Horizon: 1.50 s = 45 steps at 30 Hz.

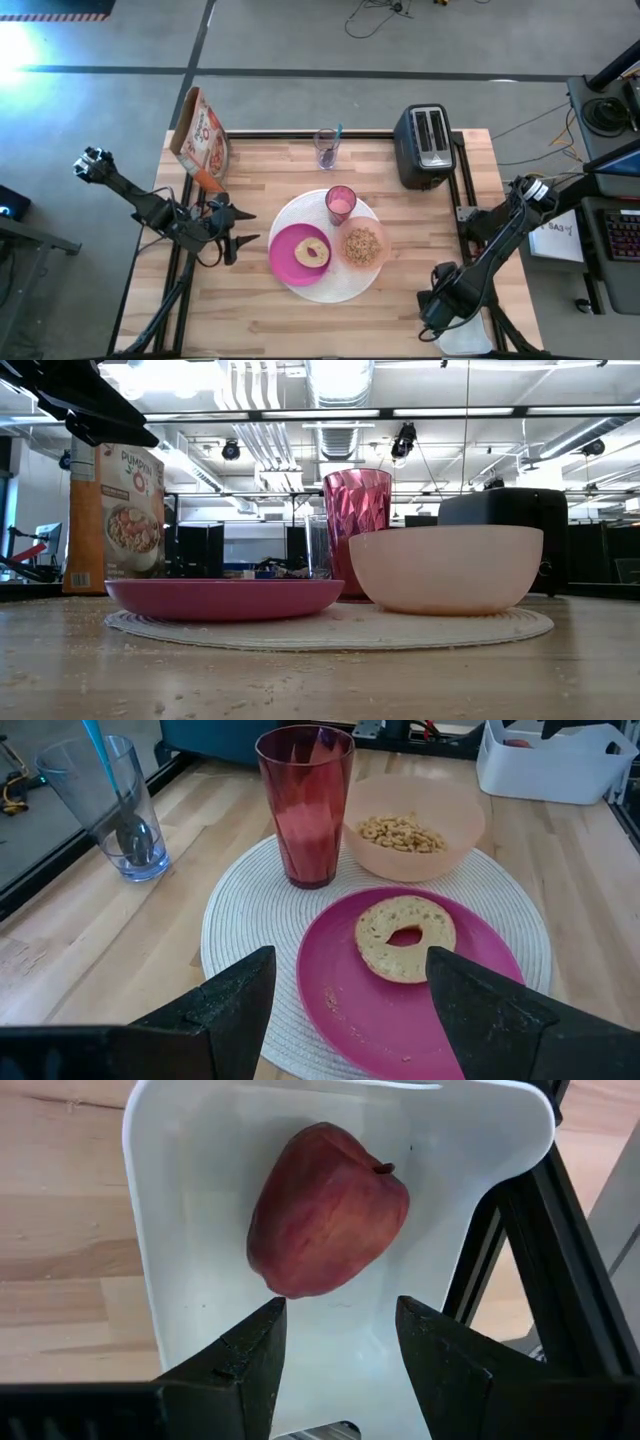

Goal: Arrange a breakfast setting
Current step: Put the apple on the white tablemat to the top of the pink plate

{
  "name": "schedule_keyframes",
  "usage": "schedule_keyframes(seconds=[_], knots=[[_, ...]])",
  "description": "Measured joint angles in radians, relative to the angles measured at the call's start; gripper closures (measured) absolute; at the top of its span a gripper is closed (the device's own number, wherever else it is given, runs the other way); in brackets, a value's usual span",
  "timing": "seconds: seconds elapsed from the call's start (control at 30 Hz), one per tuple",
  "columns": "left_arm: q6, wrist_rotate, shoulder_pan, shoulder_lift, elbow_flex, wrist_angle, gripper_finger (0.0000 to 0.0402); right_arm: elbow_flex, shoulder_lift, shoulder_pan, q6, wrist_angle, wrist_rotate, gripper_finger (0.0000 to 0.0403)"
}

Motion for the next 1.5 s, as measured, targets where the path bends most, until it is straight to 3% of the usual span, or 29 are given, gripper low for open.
schedule_keyframes(seconds=[0.33,1.5], knots=[[0.0,0.0,0.0,0.0,0.0,-0.043,0.0159,-0.054,0.0,0.0,0.009,0.004,0.004,0.0174],[-0.008,0.014,0.0,0.0,0.0,-0.053,0.0159,-0.357,-0.023,-0.001,-0.029,0.34,-0.001,0.0172]])
